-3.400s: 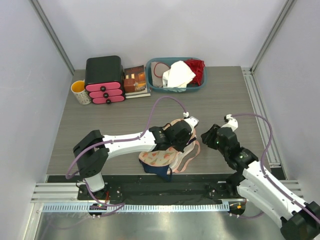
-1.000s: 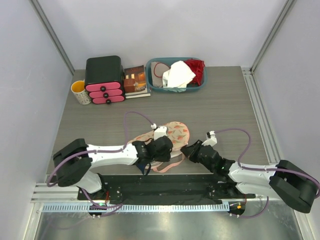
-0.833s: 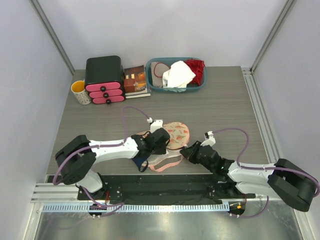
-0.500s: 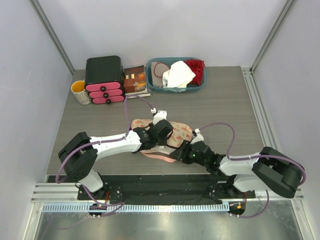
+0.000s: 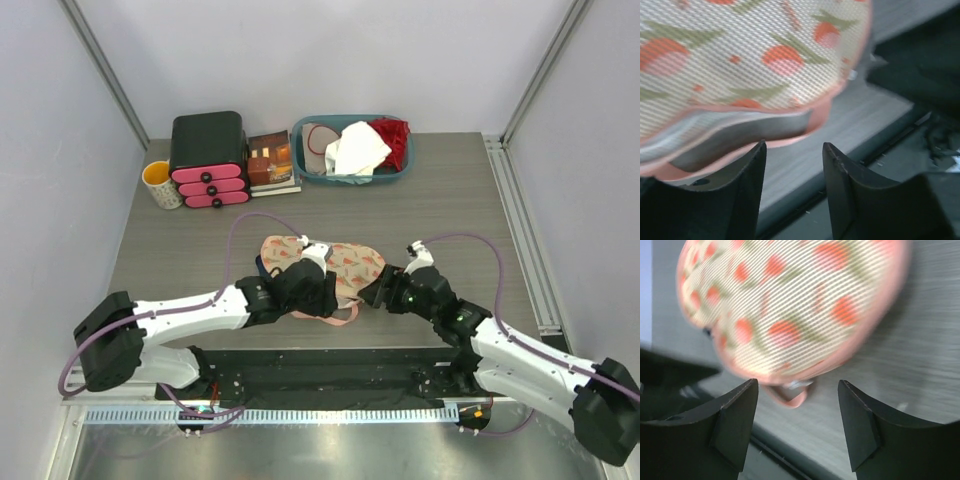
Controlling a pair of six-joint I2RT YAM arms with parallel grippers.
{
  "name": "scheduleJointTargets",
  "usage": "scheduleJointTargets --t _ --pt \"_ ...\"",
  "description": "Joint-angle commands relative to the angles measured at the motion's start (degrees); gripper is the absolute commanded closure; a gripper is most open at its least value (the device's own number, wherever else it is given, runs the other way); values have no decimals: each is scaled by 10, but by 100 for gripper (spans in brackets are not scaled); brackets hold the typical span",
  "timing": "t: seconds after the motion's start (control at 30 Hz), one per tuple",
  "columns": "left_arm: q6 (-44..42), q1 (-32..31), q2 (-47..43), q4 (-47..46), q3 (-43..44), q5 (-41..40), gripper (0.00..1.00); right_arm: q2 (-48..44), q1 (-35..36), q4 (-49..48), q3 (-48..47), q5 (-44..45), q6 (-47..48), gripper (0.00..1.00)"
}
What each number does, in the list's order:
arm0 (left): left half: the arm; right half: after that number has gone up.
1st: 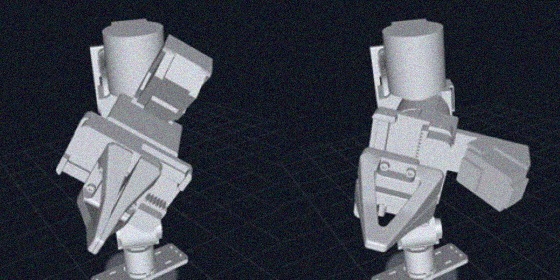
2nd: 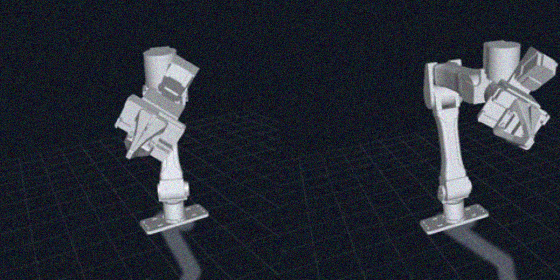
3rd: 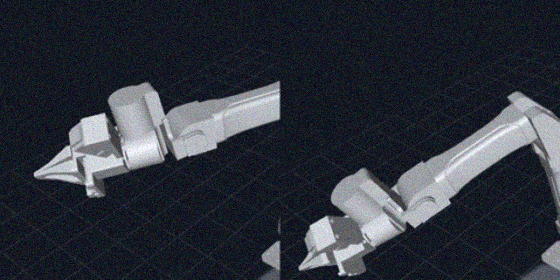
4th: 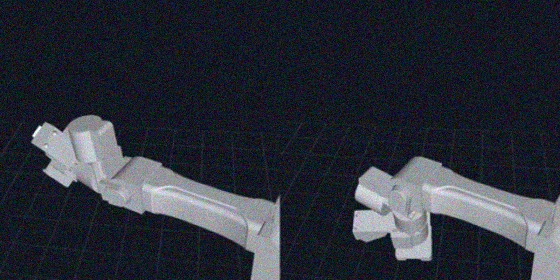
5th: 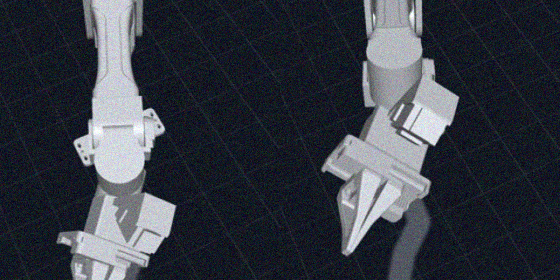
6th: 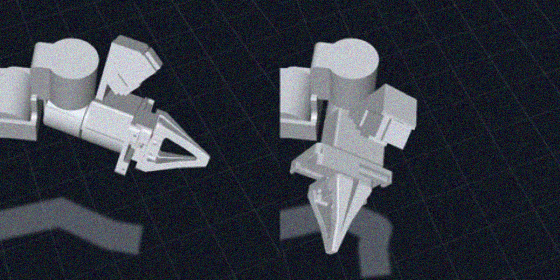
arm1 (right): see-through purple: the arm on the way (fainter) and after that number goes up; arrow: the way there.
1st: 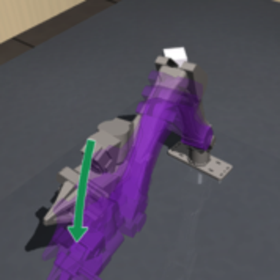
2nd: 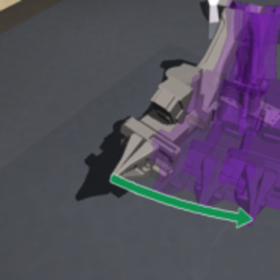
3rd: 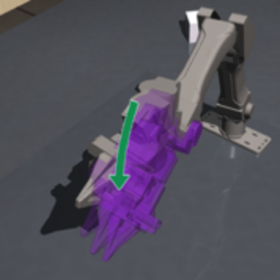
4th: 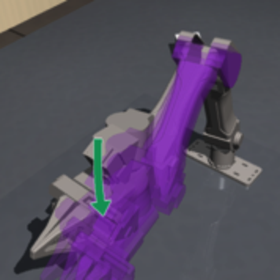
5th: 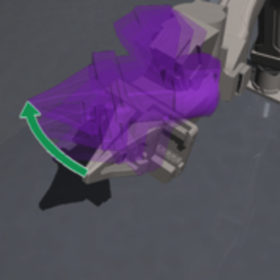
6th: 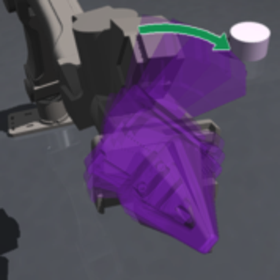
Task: Place the bra in the laundry bag and zip it closed
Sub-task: Adjust the laundry bag at the center of the board, then zip the zipper on the laundry bag.
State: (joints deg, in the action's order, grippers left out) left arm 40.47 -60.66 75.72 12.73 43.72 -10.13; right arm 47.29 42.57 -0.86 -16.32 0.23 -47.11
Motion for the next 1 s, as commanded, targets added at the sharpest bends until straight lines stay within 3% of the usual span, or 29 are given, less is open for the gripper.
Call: scheduleJointTargets --t 0.0,0.1,0.23,0.53,0.73,0.97 --pt "57 -31 -29 -105 -18 49 49 0 -111 44 -17 -65 42 29" --pt "91 -45 -7 -153 -19 35 50 36 -170 45 -36 -101 35 23" --pt "108 -46 56 -169 6 -15 61 100 -218 -7 -49 -161 33 18" --pt "85 -40 136 -189 43 -46 78 240 -238 -159 -57 -262 -1 20" --pt "58 1 166 -159 64 -41 90 286 -238 -233 -31 -279 -32 39" --pt "13 13 200 -104 107 -55 94 258 -238 -267 8 -270 -56 63"
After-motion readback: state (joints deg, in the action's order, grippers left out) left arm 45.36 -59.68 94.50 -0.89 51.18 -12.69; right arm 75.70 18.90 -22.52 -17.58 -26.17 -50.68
